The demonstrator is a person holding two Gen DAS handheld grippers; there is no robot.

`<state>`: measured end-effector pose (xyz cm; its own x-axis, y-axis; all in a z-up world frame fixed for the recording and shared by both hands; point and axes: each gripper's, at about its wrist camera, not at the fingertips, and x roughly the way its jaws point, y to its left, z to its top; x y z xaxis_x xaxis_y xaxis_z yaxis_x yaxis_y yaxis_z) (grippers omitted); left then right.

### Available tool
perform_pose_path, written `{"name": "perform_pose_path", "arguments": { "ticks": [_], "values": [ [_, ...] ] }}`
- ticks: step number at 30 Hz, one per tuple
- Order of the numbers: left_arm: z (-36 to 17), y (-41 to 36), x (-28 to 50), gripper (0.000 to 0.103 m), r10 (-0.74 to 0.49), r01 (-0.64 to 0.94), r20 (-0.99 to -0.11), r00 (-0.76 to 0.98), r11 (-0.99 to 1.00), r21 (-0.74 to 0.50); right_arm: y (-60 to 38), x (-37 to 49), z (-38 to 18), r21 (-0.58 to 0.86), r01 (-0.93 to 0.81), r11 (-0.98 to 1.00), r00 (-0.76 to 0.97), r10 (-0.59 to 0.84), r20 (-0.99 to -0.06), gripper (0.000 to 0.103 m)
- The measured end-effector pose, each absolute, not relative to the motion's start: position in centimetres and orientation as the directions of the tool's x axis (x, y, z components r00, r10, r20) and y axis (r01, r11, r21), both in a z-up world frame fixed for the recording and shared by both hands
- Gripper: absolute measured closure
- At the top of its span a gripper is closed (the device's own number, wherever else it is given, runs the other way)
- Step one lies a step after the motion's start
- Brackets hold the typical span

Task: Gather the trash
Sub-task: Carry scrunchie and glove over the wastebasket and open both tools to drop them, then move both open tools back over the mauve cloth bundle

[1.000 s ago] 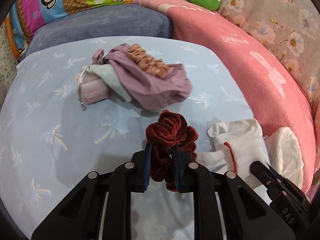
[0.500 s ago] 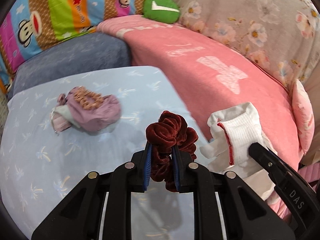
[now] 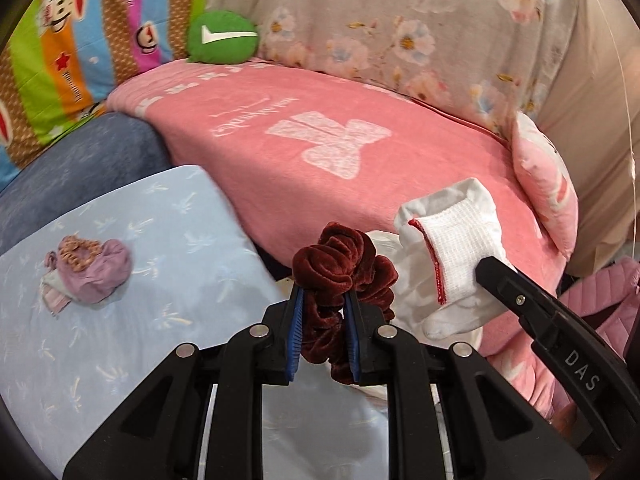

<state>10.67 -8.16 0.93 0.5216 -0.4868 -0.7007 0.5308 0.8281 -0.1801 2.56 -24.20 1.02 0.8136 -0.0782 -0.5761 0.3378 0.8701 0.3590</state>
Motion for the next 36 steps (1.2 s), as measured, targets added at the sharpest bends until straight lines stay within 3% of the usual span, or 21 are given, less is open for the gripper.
{"name": "perform_pose_path", "arguments": {
  "ticks": [8,10,12,20,36],
  "values": [
    [0.8,-11.8,9.3,0.081,-0.54,0.599,-0.71,0.453,0.774,-0.207,-27.3,0.5,0.9,0.374,0.387,0.843,0.813,-0.12,-0.57,0.092],
    [0.8,-12.2,9.2,0.057,-0.542,0.597,-0.714,0.443,0.773,-0.217,-27.3,0.3,0.8,0.373,0.394,0.84,0.812,-0.127,-0.57,0.092],
    [1.0,-12.1,9.0,0.041,-0.538,0.583,-0.704,0.463,0.784,-0.214,-27.6,0.3,0.8,0.375,0.398,0.837,0.812,-0.131,-0.569,0.091],
    [1.1,-12.0,9.0,0.041,-0.493,0.561,-0.708,0.506,0.811,-0.164,-27.4,0.0,0.7,0.383,0.4,0.833,0.817,-0.134,-0.56,0.077],
    [0.3,-9.4,9.8,0.041,-0.462,0.509,-0.716,0.524,0.844,-0.171,-25.7,1.1,0.3,0.354,0.376,0.857,0.805,-0.113,-0.583,0.077]
  ]
}}
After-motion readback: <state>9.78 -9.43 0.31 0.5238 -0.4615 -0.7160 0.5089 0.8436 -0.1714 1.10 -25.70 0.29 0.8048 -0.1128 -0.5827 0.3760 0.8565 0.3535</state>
